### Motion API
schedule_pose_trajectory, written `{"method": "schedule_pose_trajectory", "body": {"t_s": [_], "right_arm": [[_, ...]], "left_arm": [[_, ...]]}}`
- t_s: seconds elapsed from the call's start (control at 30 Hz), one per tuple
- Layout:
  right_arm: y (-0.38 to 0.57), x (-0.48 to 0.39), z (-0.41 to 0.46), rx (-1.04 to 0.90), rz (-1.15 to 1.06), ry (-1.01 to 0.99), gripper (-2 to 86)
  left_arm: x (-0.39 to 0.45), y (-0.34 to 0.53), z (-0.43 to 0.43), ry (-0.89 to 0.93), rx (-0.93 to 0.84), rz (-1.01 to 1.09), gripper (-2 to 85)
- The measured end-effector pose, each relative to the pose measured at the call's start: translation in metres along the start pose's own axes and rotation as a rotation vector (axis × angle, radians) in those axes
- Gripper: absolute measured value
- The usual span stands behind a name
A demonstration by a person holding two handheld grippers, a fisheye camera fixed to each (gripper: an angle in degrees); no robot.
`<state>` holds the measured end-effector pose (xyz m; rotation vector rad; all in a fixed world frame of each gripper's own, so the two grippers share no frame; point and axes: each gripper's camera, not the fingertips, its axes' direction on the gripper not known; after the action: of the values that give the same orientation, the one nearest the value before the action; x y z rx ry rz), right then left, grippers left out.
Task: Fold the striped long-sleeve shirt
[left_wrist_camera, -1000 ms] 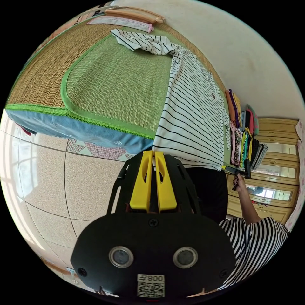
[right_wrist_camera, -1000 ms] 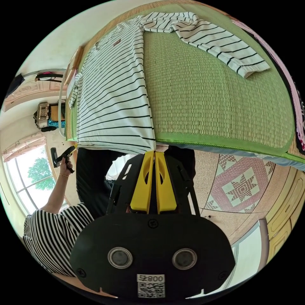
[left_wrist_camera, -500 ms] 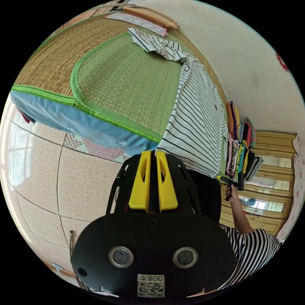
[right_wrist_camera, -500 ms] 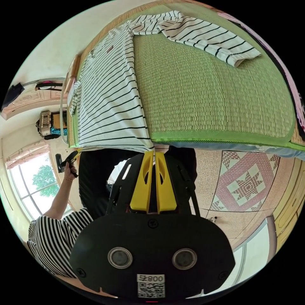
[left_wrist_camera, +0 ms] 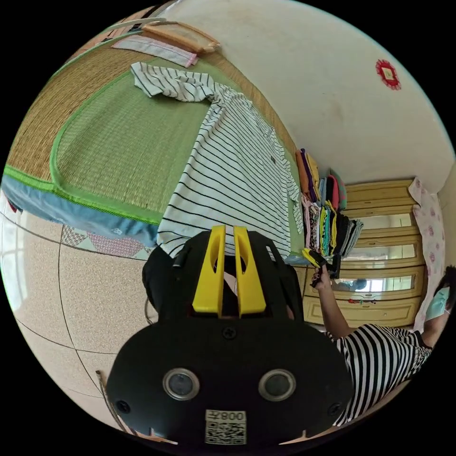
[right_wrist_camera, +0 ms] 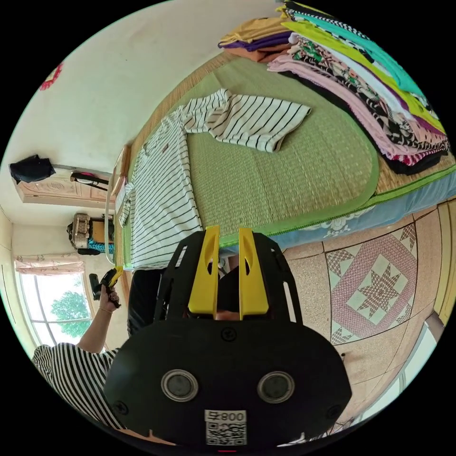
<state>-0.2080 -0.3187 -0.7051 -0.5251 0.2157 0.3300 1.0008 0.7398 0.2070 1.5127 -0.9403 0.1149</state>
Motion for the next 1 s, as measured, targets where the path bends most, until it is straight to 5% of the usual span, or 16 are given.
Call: {"method": "schedule_pose_trajectory", "body": {"t_s": [0.37, 0.77, 1.0], "right_arm": [[-0.018, 0.025, -0.006, 0.306, 0.131, 0.072, 9.7], [-0.018, 0.036, 0.034, 0.316, 0.13, 0.2, 6.0], [-0.018, 0.061, 0.034, 0.334, 0.105, 0.105, 3.2]], "left_arm": [[0.344, -0.114, 0.216, 0.068, -0.359, 0.504, 1.2], [0.691, -0.139, 0.485, -0.042, -0.592, 0.948, 6.8], [0.842, -0.122, 0.639, -0.185, -0.672, 1.148, 8.3]]}}
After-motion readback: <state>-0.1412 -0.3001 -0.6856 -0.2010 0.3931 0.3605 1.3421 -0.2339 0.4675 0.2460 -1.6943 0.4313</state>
